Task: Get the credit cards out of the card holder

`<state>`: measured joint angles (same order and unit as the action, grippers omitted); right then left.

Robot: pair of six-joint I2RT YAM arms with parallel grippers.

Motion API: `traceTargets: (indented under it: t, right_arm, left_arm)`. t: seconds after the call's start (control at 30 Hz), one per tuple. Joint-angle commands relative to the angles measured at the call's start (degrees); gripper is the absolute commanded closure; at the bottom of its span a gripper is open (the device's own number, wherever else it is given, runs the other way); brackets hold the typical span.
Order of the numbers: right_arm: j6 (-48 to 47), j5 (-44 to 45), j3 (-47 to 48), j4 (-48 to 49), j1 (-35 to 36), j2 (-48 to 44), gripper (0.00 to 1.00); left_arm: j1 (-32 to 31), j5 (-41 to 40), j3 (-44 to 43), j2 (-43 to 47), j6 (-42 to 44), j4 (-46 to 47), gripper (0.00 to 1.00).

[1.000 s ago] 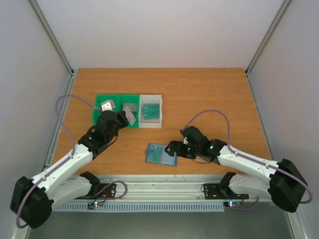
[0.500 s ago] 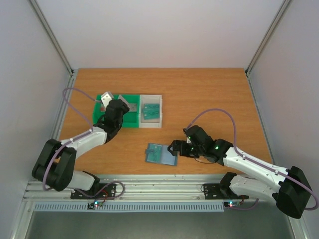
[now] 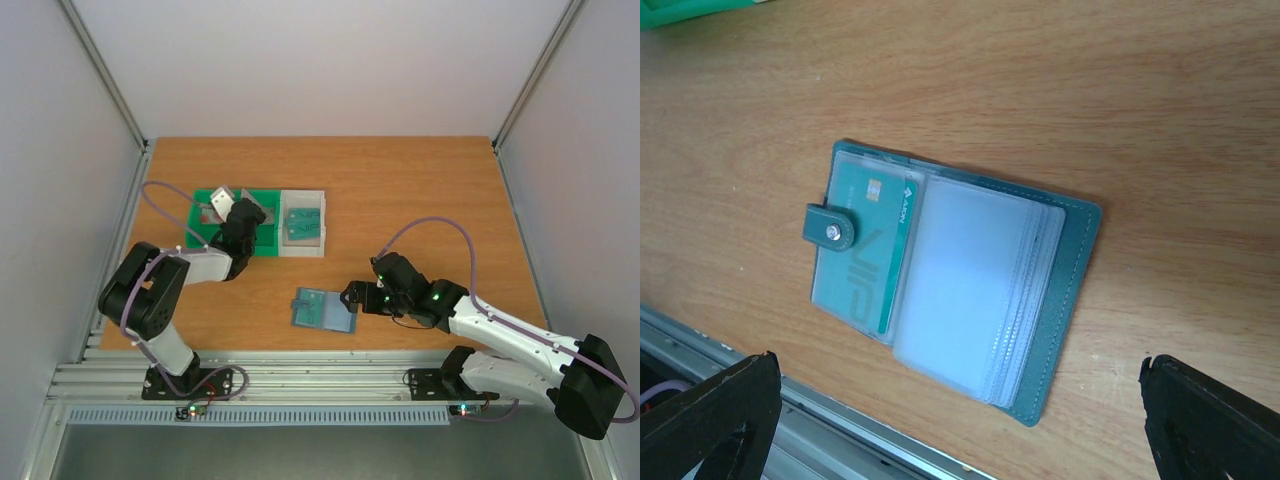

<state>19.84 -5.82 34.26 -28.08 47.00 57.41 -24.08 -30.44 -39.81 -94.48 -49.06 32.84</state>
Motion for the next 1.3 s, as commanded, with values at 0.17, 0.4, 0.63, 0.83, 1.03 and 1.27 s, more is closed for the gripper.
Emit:
traceTargets:
  t: [0.17,0.4,0.63,0.83,1.03,1.27]
  right_arm:
    - [-0.31,2.48,1.16,-1.02,0.35,-1.03,0.02]
    - [-0.28,3.03,1.24,-1.84,0.37,-1.36,0.02]
    - [-0.58,4.92,1.0,-3.5,0.37,-3.34,0.01]
    - [-0.59,5.12,0.51,-3.7,0.37,-3.43,0.02]
    - [-0.93,5.64,0.28,-4.01,0.34,-3.7,0.02]
    - [-0.65,5.65,0.04,-4.63,0.37,-5.14,0.02]
  left_arm:
    - [0.08,-0.59,-1.52,-5.7,0.1,9.04,0.99]
    - [-0.04,1.31,-2.01,-6.89,-0.66,5.81,0.96]
    - [-0.01,4.21,-2.08,-7.05,-1.13,3.45,0.91]
    - [-0.01,4.65,-2.14,-6.02,-3.22,-0.61,0.91]
    - [-0.01,5.44,-4.01,-6.15,-4.88,-5.81,0.83]
    - [-0.02,6.53,-5.55,-4.58,-4.03,-8.59,0.68]
